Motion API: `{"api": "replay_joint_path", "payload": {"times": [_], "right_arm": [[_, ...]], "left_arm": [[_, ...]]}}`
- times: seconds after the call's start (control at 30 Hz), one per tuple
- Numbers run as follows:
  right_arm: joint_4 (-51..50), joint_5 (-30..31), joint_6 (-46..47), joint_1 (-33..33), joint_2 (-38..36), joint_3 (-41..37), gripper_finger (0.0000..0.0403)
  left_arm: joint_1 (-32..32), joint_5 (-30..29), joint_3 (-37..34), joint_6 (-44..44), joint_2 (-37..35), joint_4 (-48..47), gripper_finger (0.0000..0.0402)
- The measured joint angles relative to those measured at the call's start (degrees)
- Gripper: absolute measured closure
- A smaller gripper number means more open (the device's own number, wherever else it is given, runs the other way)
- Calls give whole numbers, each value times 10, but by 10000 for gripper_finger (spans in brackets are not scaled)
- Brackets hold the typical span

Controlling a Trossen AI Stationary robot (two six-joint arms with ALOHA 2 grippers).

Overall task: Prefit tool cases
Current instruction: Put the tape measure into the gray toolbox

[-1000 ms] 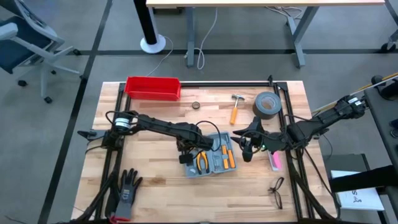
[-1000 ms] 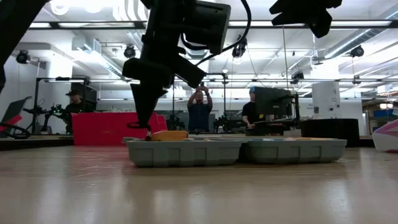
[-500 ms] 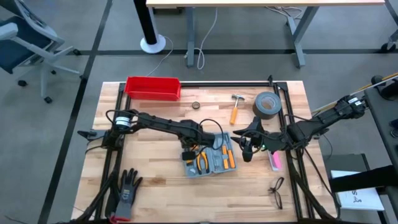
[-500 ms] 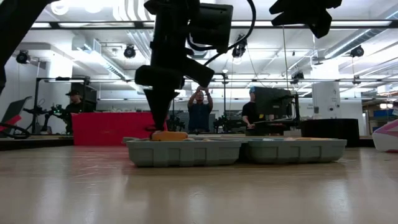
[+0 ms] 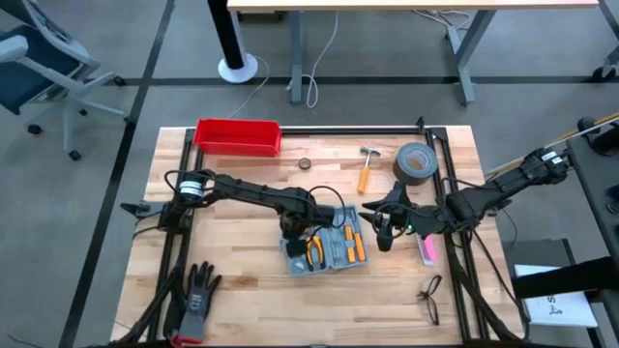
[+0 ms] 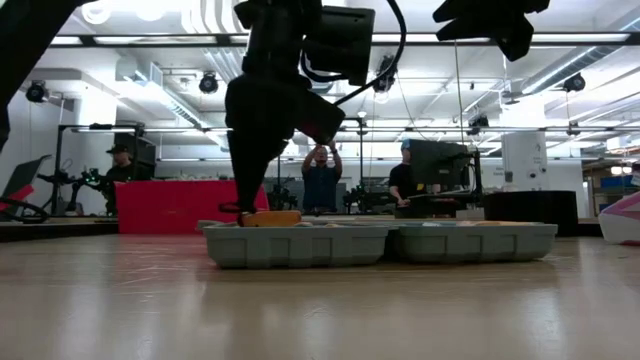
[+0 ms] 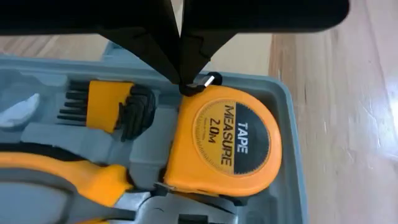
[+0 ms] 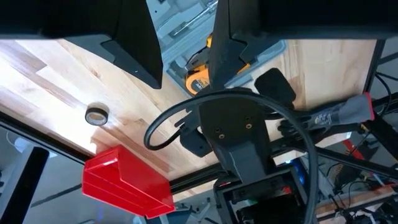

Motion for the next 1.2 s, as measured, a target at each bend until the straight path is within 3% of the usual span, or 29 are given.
{"api": "replay_joint_path", "payload": {"times": [0.23,0.67,0.9,1.2], "right_arm": [[8,0,-7,0,0,0,288],[9,0,-11,0,0,0,297],[10,0,-10,0,0,0,284],[11,0,-9,2,0,0,290]], "left_arm": [[-1,5,0,-13,0,26,394],[-5,27,-9,-42,0,60,320],[-16,95,-8,-50,0,75,283],[-22,93,-8,-64,-2,77,269]]}}
